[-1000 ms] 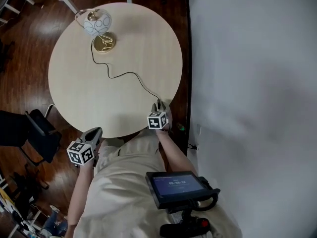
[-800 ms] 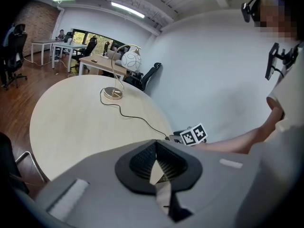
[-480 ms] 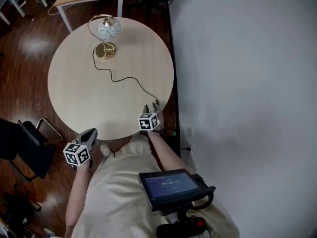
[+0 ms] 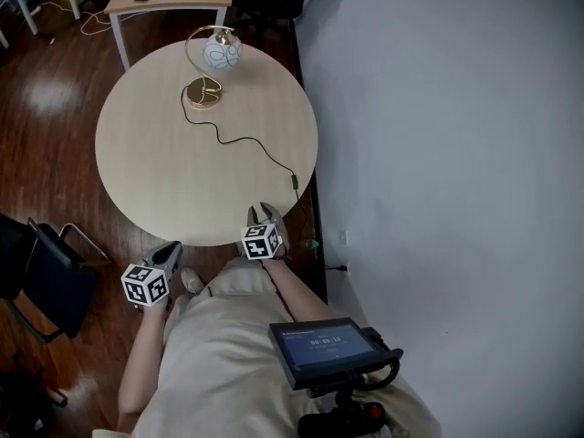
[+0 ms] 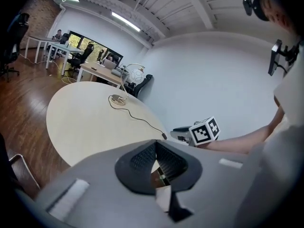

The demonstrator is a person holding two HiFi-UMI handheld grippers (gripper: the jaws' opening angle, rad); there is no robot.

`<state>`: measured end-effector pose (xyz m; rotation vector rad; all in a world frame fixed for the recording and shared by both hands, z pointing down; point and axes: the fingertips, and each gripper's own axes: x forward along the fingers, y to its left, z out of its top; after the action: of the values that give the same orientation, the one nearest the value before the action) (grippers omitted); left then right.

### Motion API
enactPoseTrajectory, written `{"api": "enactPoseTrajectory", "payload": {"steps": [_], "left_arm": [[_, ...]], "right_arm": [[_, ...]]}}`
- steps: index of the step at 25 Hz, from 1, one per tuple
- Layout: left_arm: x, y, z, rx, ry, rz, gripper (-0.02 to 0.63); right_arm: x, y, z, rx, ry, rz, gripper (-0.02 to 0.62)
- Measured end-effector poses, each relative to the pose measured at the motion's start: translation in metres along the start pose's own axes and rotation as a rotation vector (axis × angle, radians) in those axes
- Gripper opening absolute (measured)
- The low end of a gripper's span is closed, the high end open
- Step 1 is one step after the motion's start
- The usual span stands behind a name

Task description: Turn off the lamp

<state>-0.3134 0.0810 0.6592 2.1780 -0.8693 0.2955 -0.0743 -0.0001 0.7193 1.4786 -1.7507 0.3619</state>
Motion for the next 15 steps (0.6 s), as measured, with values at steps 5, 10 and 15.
{"api": "enactPoseTrajectory", "payload": {"steps": [5,10,15], "left_arm": [[-0.008,0.005,-0.012,0.009,0.016,-0.028,0.005],[-0.015,0.007,-0.017,0.031,0.015,-0.008,0.005],[-0.015,0.010,-0.014,0.015,-0.010,0.042,0.005]], "right_arm": [[-0.040,0.003,0.013,0.127,-0.056,0.022,0.092],[-0.054,0.005,0.016,0.178,-0.129,0.048,0.092],[-0.064,-0.005,0.023,0.158,-0.190,0.090,0.064]]}}
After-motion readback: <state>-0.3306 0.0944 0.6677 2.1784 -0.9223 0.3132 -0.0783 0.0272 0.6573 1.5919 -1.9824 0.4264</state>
